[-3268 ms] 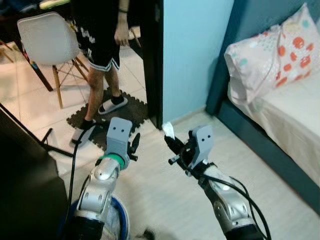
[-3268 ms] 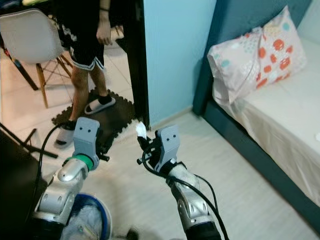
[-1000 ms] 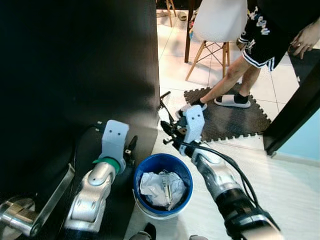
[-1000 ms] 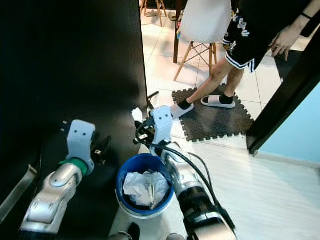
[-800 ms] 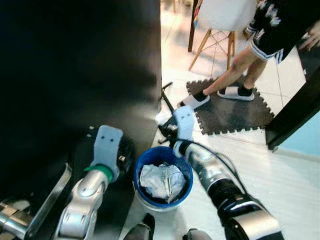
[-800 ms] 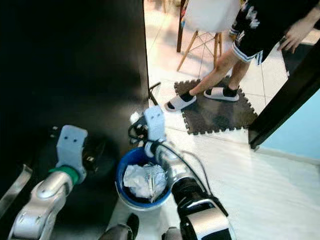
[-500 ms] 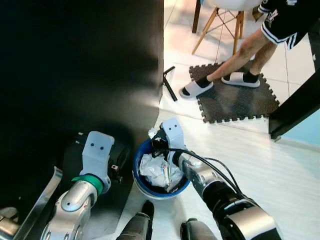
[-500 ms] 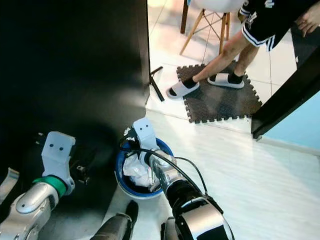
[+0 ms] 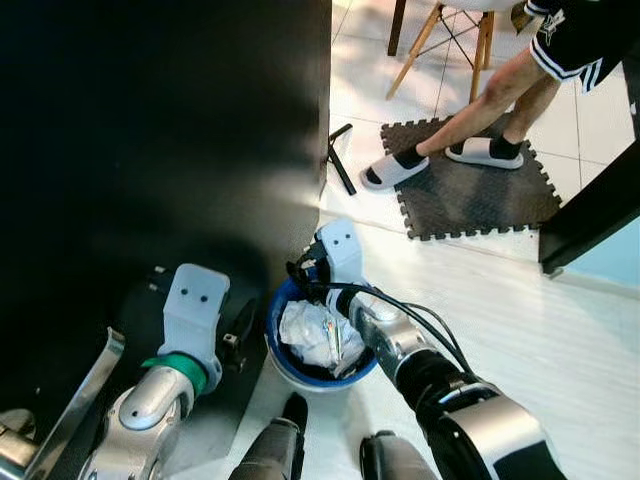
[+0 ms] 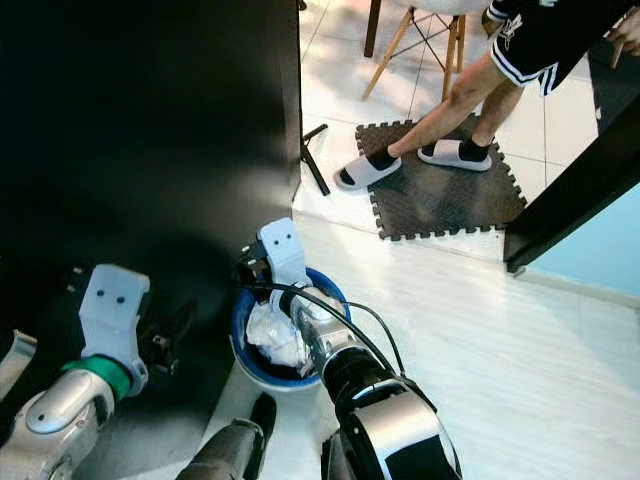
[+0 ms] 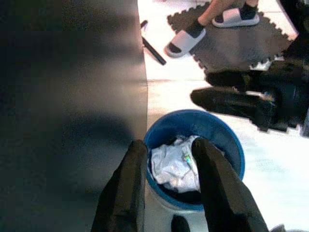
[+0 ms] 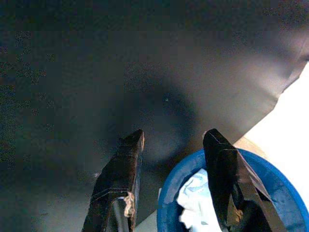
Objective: Clean up the room
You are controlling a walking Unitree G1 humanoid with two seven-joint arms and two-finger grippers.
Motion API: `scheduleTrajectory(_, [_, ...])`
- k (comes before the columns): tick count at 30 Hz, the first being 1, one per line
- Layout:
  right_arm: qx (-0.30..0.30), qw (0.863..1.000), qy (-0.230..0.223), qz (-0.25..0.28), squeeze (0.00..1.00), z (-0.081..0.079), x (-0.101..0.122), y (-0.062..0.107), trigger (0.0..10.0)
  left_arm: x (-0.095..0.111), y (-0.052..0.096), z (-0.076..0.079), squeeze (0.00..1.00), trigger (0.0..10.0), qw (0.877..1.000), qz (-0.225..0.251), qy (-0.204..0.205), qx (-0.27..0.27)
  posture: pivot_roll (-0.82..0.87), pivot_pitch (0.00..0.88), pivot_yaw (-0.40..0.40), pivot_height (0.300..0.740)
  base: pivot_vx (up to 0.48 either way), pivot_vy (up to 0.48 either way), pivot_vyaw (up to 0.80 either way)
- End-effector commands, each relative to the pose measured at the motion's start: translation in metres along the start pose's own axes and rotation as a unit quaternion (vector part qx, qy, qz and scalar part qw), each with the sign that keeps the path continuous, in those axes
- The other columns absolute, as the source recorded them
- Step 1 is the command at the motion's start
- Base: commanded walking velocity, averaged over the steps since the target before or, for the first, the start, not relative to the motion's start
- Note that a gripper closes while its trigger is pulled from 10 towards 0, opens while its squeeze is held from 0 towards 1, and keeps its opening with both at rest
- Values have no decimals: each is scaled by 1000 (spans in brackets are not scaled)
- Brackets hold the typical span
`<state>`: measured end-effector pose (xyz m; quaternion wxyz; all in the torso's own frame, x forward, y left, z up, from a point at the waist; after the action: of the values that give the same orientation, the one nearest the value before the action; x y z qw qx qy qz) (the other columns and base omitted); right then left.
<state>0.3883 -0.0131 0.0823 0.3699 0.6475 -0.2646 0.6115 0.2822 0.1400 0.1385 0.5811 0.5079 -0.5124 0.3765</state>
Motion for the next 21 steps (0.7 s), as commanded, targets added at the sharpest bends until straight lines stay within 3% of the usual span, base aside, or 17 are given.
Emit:
scheduleTrajectory(1, [0, 1000, -20, -15, 0, 1, -19, 9, 10000, -6, -5, 1, 0, 10000, 1000, -10, 4, -2, 78, 208, 119, 740, 0, 0, 0])
scheduleTrajectory(5, [-2, 1000, -21, -14, 0, 4, -21, 12, 10000, -4, -9, 3, 0, 10000, 1000, -7, 3, -6, 73, 205, 120, 740, 0, 0, 0])
scheduleTrajectory(7, [-22, 1000, -18, 1, 0, 13, -28, 22, 10000, -1, -18, 9, 0, 10000, 1000, 0, 1, -17, 27, 171, 132, 740, 0, 0, 0])
scheduleTrajectory(11, [-43, 998, -18, 35, 0, 19, -28, 33, 10000, -1, -25, 16, 0, 10000, 999, 8, -36, -32, 4, 146, 134, 740, 0, 0, 0])
scheduleTrajectory(12, [-53, 997, -20, 53, 0, 20, -27, 39, 10000, -4, -27, 17, 0, 10000, 997, 10, -63, -35, -14, 131, 133, 740, 0, 0, 0])
scheduleTrajectory(14, [-71, 995, -23, 74, 0, 20, -27, 47, 10000, -10, -30, 18, 0, 10000, 997, 3, -66, -40, -28, 123, 133, 740, 0, 0, 0])
scheduleTrajectory(16, [-86, 992, -28, 88, 0, 21, -27, 56, 10000, -15, -33, 16, 0, 10000, 998, -4, -58, -38, -49, 114, 131, 740, 0, 0, 0])
scheduleTrajectory(18, [-136, 984, -36, 108, 0, 23, -29, 77, 10000, -26, -43, 4, 0, 10000, 999, -19, -27, -1, -85, 97, 131, 740, 0, 0, 0])
scheduleTrajectory(21, [-175, 977, -37, 116, 0, 27, -30, 90, 10000, -32, -52, -5, 0, 10000, 999, -26, 0, 25, -122, 82, 140, 740, 0, 0, 0])
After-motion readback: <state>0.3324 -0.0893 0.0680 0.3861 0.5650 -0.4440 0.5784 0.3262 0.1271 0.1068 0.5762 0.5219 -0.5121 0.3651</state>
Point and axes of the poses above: a point about 5 cm out from each wrist's last joint towards the gripper, its own y axis pointing back from the gripper into the wrist, its own x axis along the axis of the wrist's last joint, z = x × y, the point moved 5 cm from there along -y, pointing out of the wrist towards the gripper, and after that the axes turned 5 degrees about y, right-handed, at the moved point
